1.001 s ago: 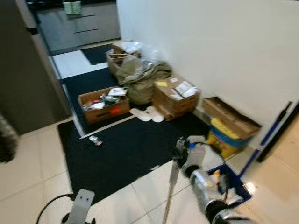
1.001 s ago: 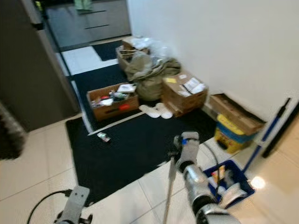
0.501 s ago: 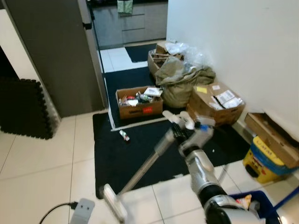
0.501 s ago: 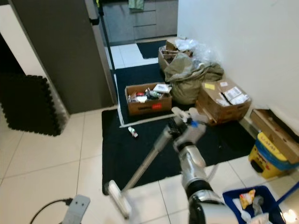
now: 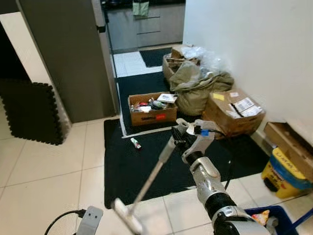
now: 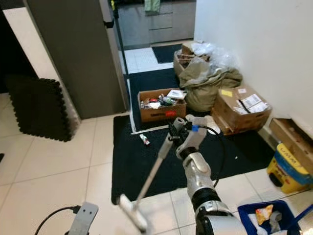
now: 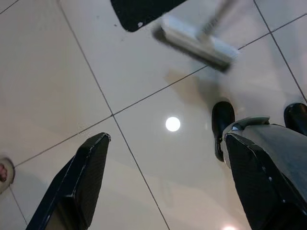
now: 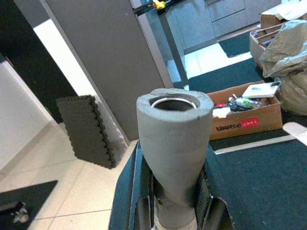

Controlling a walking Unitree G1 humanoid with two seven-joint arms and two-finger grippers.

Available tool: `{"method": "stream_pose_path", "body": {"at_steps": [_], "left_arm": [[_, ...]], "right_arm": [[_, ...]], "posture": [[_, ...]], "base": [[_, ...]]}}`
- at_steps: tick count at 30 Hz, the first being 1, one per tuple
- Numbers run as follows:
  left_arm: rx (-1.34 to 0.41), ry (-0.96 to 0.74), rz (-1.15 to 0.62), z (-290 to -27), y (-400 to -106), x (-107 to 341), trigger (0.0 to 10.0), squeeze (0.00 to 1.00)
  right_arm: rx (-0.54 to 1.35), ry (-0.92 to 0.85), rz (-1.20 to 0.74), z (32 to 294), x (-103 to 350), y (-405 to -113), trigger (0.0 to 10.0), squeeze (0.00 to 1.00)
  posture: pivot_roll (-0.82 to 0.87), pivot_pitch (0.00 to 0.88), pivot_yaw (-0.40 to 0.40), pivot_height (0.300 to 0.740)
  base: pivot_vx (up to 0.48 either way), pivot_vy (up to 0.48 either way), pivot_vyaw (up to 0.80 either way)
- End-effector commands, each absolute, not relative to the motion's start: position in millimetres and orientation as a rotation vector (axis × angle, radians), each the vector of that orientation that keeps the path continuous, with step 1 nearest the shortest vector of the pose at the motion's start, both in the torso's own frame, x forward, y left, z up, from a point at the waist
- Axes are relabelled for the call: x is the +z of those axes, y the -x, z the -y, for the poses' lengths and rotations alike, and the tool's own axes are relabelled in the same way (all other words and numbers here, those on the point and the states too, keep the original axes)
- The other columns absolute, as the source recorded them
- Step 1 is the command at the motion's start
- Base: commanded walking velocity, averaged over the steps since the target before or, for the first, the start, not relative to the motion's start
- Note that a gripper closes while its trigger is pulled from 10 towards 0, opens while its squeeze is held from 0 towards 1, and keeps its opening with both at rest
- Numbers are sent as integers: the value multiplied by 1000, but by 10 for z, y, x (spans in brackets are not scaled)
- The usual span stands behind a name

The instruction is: Sweep floor

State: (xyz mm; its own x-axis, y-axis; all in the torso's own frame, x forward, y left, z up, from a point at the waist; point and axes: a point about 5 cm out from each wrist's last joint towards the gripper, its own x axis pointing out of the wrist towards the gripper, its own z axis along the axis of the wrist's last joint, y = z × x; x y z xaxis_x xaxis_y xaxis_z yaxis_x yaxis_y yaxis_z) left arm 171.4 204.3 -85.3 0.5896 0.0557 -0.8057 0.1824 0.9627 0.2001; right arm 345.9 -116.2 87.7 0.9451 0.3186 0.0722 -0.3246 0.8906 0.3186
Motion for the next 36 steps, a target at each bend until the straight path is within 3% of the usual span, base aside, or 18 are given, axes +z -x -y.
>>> {"method": "stream_pose_path", "body": {"at_steps": [1,7,14,36], "left_arm": [[-94,-287,-946,-2022,-1704,-861,10000,0],[-79,-278,-945,-2043,-1713,-855,10000,0],[-72,-272,-934,-2049,-1766,-830,10000,0],[-88,-287,-944,-2063,-1714,-850,10000,0]], "right_arm": [[344,-317,48,1120,942,-3481,10000,0],[353,-301,72,1127,993,-3500,10000,0],[385,-320,100,1071,1070,-3526,10000,0],[371,-460,206,1035,1383,-3636,10000,0]], "posture": [[-43,0,3,740],[-46,0,3,740],[-42,0,7,740],[-33,0,14,740]], "base": [[364,0,0],[372,0,0],[380,0,800],[393,0,0]]}}
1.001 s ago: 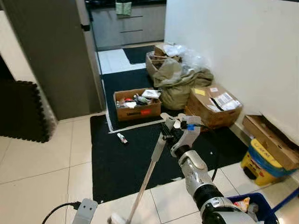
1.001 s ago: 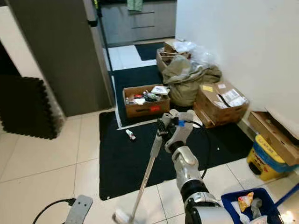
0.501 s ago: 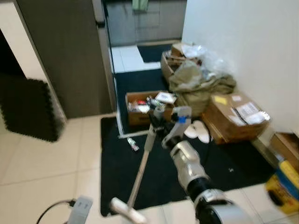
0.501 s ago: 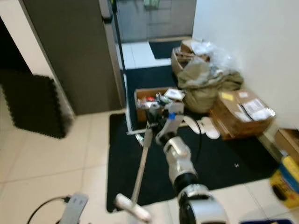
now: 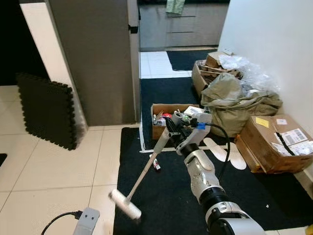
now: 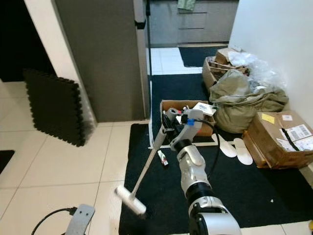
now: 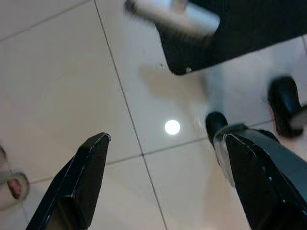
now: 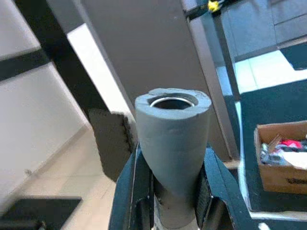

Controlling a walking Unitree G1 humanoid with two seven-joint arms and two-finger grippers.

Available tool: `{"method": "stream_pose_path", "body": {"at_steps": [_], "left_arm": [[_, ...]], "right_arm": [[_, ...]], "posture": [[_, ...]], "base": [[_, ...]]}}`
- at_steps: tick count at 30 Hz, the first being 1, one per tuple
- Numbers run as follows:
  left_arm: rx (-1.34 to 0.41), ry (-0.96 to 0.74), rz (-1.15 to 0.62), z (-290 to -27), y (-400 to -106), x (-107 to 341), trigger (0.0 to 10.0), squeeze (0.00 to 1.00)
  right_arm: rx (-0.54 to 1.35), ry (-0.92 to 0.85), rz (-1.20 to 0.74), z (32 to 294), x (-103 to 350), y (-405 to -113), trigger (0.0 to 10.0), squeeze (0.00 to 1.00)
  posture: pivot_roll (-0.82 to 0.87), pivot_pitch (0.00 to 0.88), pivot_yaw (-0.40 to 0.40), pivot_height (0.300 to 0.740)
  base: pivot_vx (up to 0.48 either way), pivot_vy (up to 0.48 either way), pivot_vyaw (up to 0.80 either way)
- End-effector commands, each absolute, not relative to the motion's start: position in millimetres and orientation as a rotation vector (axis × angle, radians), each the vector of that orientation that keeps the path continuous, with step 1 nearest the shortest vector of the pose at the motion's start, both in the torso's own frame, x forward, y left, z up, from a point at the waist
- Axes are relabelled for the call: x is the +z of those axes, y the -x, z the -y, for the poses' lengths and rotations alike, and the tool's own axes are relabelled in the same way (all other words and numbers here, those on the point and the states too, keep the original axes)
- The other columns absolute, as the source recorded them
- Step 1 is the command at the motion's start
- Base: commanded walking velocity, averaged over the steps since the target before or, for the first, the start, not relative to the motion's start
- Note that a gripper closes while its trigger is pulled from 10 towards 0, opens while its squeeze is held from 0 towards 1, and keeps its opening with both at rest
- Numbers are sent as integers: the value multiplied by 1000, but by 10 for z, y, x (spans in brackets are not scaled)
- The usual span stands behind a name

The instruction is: Sweep floor

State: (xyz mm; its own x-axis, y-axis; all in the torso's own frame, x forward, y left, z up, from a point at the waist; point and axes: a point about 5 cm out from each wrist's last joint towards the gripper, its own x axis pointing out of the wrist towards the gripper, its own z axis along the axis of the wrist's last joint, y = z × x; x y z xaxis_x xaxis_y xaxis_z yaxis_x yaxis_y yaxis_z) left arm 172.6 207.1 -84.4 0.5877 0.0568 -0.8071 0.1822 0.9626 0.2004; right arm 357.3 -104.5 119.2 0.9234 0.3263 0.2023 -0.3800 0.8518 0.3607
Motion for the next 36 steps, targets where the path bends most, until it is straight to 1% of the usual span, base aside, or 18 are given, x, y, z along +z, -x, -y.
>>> {"method": "stream_pose_path", "body": {"at_steps": [1,5,9,14,23,29,36], "left_arm": [[-88,-287,-944,-2063,-1714,-850,10000,0],[-88,-287,-943,-2059,-1714,-850,10000,0],[-88,-286,-944,-2056,-1711,-852,10000,0],[-99,-289,-951,-2041,-1680,-868,10000,0],[-103,-290,-949,-2037,-1678,-868,10000,0],[-104,-288,-954,-2032,-1652,-880,10000,0],[-103,-283,-963,-2027,-1607,-899,10000,0]], "right_arm": [[371,-460,206,1035,1383,-3636,10000,0],[378,-478,252,1030,1531,-3680,10000,0],[381,-495,266,1025,1572,-3688,10000,0],[394,-590,309,989,1746,-3726,10000,0],[388,-634,303,971,1775,-3742,10000,0],[367,-621,282,954,1744,-3740,10000,0],[324,-563,226,922,1669,-3737,10000,0]], "posture": [[-33,0,14,740],[-27,0,10,740],[-26,0,11,740],[-22,0,6,740],[-16,0,4,740],[-11,0,4,740],[-7,0,1,740]], "base": [[398,0,0],[402,0,0],[405,0,0],[415,0,0],[421,0,0],[424,0,0],[426,0,0]]}}
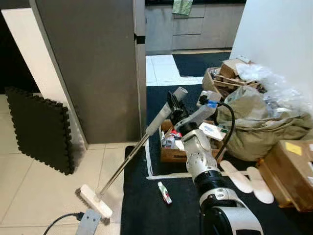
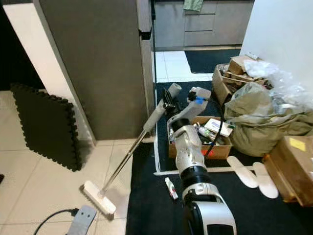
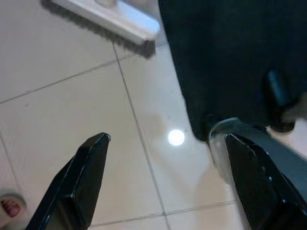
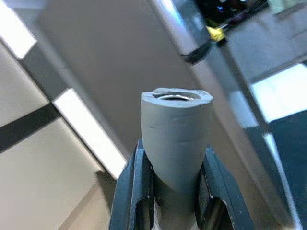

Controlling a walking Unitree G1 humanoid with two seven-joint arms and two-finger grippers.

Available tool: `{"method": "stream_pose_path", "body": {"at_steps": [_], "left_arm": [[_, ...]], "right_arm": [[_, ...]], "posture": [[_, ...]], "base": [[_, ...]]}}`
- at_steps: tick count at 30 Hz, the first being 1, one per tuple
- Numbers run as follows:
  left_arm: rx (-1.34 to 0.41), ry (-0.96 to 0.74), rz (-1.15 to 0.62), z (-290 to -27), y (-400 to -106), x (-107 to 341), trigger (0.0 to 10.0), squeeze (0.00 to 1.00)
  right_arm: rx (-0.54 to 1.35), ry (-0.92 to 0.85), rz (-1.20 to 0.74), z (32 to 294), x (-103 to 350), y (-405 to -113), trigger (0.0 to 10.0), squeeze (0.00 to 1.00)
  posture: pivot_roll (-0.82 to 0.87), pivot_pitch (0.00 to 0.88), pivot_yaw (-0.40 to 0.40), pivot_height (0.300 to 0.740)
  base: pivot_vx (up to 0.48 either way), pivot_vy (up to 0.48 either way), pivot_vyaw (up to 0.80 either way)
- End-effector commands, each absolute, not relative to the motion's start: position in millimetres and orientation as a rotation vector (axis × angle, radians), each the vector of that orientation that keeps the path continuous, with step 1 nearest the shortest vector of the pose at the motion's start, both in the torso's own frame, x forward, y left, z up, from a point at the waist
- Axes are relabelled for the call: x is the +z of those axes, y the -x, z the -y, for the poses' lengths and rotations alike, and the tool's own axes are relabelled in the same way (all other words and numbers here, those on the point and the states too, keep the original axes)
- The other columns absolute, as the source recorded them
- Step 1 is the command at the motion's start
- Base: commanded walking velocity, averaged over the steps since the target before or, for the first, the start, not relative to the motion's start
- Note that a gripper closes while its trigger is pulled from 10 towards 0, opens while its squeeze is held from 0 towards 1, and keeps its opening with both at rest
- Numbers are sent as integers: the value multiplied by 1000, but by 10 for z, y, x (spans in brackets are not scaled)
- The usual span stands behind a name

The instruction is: Sweep floor

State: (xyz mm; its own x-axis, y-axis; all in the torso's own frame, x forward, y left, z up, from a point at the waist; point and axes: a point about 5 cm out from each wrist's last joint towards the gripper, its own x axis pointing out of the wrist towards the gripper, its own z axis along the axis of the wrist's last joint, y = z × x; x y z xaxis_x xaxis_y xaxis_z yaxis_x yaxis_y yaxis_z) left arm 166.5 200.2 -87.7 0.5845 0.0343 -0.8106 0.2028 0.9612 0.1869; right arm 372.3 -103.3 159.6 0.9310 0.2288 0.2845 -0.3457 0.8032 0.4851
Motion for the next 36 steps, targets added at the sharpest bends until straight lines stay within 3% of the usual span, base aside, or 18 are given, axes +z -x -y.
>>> {"method": "stream_pose_path", "body": {"at_steps": [1,27,31,36], "left_arm": [[-104,-283,-964,-2026,-1600,-901,10000,0],[-131,-297,-974,-2001,-1547,-925,10000,0],[-100,-308,-986,-2024,-1555,-924,10000,0],[-92,-303,-994,-2028,-1551,-927,10000,0]], "right_arm": [[304,-564,210,919,1656,-3742,10000,0],[202,-458,94,963,1403,-3691,10000,0],[143,-412,32,1042,1235,-3658,10000,0],[108,-408,-1,1083,1155,-3639,10000,0]], "posture": [[-8,0,2,740],[-16,0,-5,740],[-16,0,-5,740],[-15,0,-4,740]], "base": [[431,0,0],[429,0,0],[68,0,0],[0,0,-800]]}}
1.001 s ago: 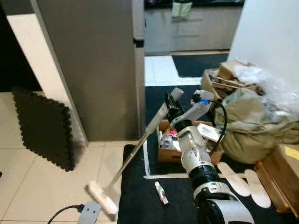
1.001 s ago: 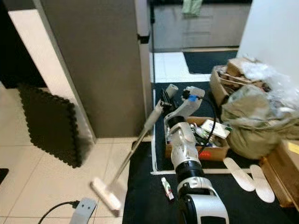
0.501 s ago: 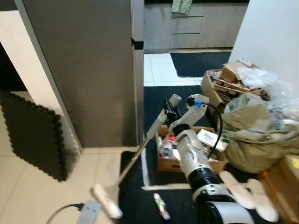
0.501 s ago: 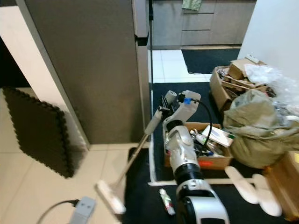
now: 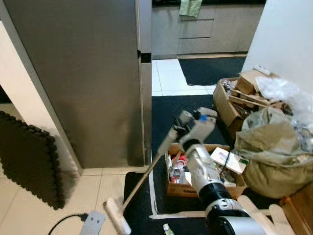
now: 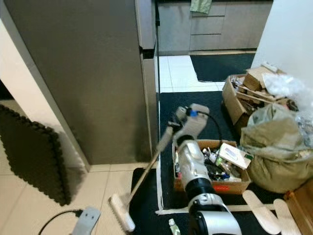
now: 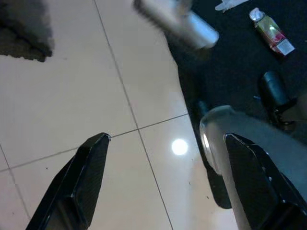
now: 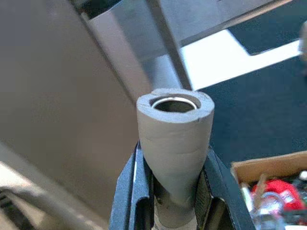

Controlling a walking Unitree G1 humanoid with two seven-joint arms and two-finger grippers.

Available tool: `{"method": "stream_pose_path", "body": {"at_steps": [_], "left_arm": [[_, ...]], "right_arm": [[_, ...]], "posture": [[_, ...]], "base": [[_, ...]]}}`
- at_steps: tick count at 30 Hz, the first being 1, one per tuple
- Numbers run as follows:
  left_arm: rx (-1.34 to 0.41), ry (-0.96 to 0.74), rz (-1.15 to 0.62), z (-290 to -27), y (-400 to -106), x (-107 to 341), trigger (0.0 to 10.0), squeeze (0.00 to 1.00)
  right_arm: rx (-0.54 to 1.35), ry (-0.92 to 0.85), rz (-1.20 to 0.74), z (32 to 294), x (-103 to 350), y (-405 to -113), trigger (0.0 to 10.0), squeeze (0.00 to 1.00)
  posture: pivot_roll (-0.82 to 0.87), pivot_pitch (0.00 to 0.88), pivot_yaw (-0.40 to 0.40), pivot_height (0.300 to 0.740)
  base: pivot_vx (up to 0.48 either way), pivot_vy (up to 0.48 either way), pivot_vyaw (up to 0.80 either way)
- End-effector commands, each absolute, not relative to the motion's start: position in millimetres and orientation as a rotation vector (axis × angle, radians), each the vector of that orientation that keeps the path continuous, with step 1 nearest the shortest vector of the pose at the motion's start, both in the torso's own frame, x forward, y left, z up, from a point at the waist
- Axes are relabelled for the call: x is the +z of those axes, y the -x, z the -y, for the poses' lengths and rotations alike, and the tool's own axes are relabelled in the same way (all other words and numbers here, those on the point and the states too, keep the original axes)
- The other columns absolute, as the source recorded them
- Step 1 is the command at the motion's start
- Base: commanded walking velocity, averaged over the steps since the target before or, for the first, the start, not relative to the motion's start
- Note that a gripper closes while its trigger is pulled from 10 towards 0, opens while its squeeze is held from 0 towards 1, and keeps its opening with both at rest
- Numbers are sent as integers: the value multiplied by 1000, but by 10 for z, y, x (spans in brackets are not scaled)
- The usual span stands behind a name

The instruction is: Sweep floor

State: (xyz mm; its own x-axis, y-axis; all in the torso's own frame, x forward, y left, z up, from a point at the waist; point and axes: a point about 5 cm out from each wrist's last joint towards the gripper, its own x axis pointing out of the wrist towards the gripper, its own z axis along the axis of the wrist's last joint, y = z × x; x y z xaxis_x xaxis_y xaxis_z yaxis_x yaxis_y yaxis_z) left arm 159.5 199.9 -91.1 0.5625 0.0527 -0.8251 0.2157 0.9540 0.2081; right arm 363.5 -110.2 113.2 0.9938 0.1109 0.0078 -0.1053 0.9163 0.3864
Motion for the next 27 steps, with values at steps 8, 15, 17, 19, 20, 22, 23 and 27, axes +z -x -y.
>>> {"method": "stream_pose_path", "body": {"at_steps": [8,15,17,19,20,22,23,27], "left_arm": [[-58,-293,-1032,-2074,-1488,-951,10000,0],[-57,-303,-1038,-2102,-1475,-951,10000,0],[-57,-304,-1039,-2105,-1474,-951,10000,0],[-58,-304,-1037,-2104,-1477,-950,10000,0],[-60,-305,-1035,-2103,-1479,-948,10000,0],[-62,-306,-1033,-2105,-1482,-946,10000,0],[-62,-306,-1033,-2105,-1482,-946,10000,0],[-68,-314,-1032,-2108,-1484,-945,10000,0]], "right_arm": [[83,-424,-36,1084,1102,-3628,10000,0],[74,-419,-50,1073,1081,-3628,10000,0],[72,-418,-52,1069,1078,-3628,10000,0],[71,-419,-60,1064,1070,-3629,10000,0],[70,-428,-69,1062,1058,-3629,10000,0],[70,-422,-90,1056,1037,-3628,10000,0],[70,-422,-90,1056,1037,-3628,10000,0],[86,-431,-104,1028,1022,-3622,10000,0]], "posture": [[-4,0,9,740],[3,0,12,740],[3,0,14,740],[4,0,14,740],[4,0,14,740],[3,0,14,740],[3,0,14,740],[6,0,14,740]], "base": [[0,0,-800],[0,197,-800],[0,454,-800],[0,227,-800],[0,0,0],[0,0,0],[0,0,0],[0,0,0]]}}
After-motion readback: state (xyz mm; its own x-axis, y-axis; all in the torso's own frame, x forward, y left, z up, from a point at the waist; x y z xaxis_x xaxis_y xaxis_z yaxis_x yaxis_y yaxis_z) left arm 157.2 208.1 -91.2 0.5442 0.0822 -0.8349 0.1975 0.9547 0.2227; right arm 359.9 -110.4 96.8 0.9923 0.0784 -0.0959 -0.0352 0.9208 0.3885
